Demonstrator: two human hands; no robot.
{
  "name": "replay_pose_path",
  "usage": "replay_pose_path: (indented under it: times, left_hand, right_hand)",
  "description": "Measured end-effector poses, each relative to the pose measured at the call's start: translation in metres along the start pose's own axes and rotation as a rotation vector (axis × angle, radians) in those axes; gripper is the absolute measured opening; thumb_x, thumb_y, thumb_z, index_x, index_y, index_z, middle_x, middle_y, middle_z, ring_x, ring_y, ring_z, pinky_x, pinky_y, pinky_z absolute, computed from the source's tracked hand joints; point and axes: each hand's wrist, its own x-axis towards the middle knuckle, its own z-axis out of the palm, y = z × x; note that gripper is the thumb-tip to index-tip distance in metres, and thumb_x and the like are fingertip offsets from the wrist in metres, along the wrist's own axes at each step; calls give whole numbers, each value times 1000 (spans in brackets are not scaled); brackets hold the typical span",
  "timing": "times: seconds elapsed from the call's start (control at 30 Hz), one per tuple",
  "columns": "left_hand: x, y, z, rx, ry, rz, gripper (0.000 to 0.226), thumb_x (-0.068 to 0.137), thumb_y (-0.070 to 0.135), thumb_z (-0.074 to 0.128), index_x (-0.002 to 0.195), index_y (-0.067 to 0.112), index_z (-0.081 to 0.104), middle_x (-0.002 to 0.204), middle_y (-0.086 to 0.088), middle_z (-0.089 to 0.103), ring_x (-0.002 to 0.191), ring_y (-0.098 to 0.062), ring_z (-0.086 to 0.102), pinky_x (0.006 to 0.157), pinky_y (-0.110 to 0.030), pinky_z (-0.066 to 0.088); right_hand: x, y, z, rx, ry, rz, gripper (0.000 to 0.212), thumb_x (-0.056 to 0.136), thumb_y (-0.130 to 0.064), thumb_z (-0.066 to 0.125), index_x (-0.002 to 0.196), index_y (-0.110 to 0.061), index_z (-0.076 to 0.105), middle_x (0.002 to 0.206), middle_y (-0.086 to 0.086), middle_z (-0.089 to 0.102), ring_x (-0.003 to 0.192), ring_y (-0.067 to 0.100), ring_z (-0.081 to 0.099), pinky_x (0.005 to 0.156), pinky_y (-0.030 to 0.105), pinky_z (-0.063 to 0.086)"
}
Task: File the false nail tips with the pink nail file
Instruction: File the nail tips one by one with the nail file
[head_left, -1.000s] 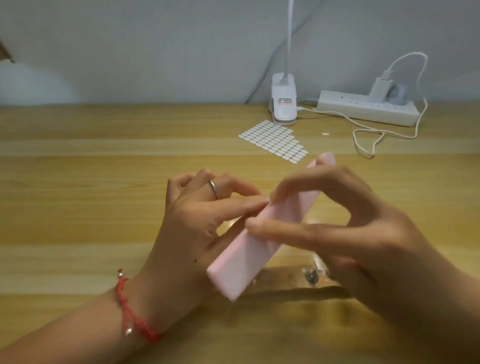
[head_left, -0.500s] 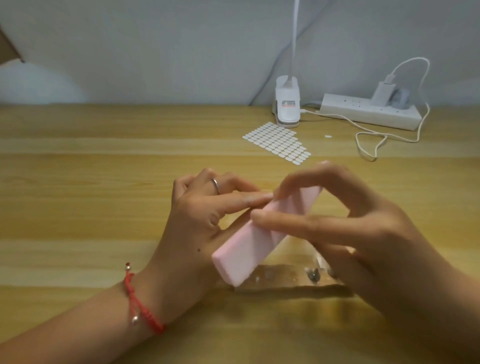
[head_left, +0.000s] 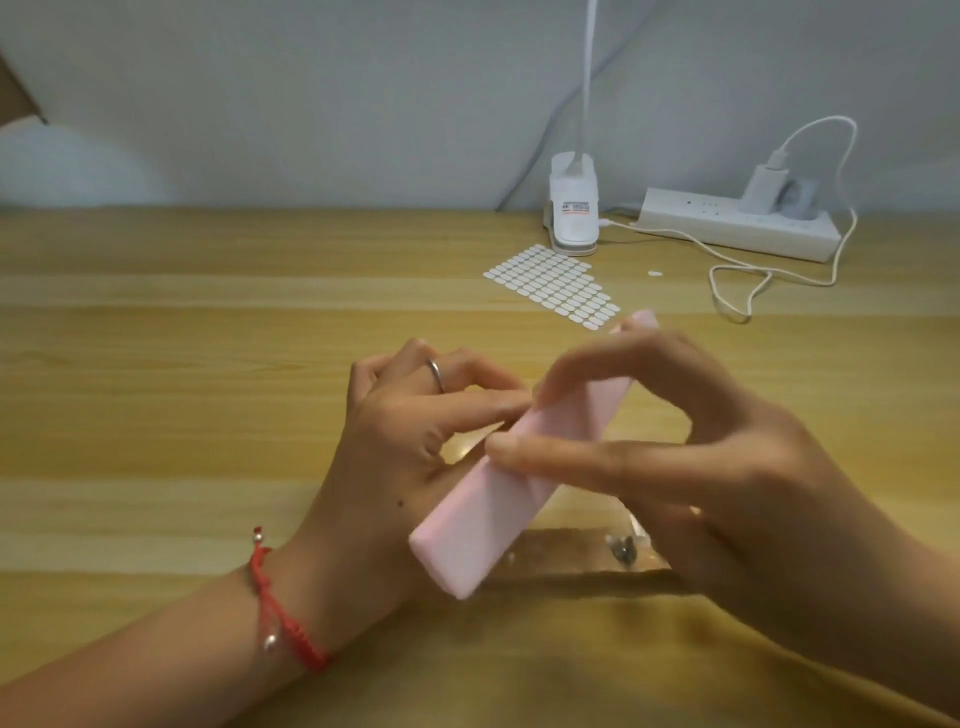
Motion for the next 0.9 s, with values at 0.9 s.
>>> replay_pose_path:
  times: [0.9]
  left_hand:
    - [5,5,-7,-585,62,-509,23,61,39,72,79,27,79,84,14,75,89,3,67,72,-2,43]
  right_hand:
    - [4,50,-24,-194,170,83,47,84,3,62,127,-13,53,112,10,55,105,12,52,100,12,39]
